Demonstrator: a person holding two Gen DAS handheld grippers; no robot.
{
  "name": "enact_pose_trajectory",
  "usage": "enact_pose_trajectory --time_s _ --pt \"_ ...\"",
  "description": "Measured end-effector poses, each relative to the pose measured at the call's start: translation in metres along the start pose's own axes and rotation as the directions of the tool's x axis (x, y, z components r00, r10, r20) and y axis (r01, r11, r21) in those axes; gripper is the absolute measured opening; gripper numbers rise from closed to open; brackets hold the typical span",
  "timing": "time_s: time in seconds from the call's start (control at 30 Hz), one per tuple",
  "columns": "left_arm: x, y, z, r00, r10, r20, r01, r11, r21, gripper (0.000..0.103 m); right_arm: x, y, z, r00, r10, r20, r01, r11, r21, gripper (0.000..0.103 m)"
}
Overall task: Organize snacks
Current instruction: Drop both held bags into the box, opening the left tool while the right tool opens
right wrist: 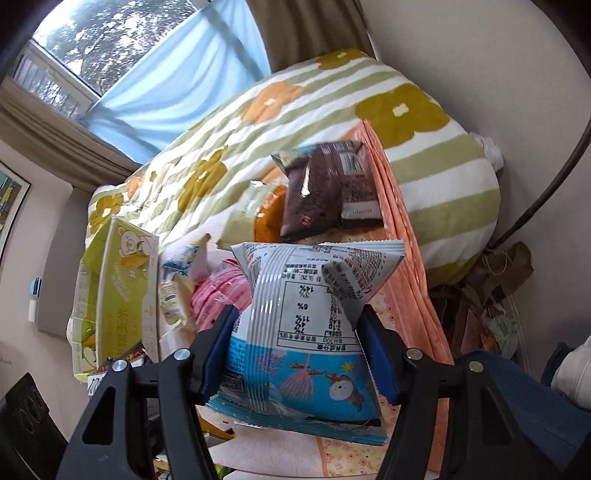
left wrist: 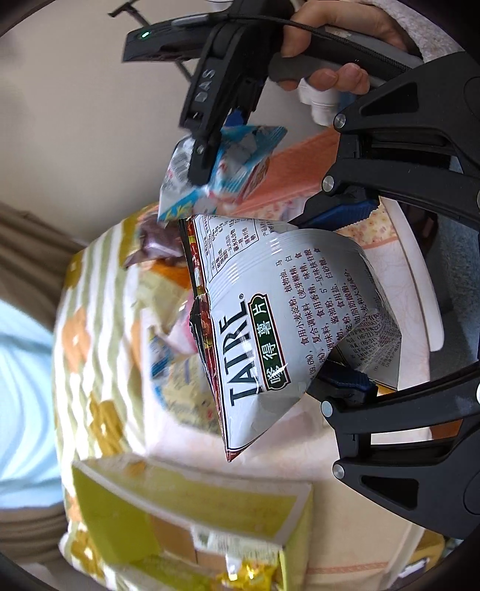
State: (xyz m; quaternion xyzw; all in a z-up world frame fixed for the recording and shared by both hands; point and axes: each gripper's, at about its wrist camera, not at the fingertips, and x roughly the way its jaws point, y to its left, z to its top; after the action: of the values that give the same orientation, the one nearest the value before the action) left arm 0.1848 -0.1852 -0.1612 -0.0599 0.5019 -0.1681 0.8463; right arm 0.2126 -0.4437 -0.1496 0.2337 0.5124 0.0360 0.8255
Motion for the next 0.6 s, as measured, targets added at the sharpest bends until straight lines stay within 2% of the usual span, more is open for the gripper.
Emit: enact_pose_trajectory --time_s 0.13,0.33,0.47,0.6 --pt "-0.032 0.011 0.011 0.997 0.003 0.078 0.0 0.999 -0.033 0.059 -0.023 0.017 0.004 0.999 0.029 0.044 -0.025 0.996 -0.082 0.061" --pt "-0.081 0.045 0.038 0.981 0.031 0.192 -0.018 0.997 -0.07 0.059 -0.046 0.051 0.012 0.992 0.074 0.101 -0.056 0.984 -0.168 0.061" --pt "-0.104 0.077 0.06 0.97 0.055 0.237 -0.037 0.996 -0.081 0.059 -0.049 0.092 0.02 0.987 0.103 0.123 -0.071 0.969 -0.235 0.061" --pt "-0.117 0.118 0.083 0.966 0.065 0.249 -0.042 0.995 -0.094 0.059 -0.041 0.139 0.025 0.982 0.132 0.138 -0.087 0.953 -0.289 0.061"
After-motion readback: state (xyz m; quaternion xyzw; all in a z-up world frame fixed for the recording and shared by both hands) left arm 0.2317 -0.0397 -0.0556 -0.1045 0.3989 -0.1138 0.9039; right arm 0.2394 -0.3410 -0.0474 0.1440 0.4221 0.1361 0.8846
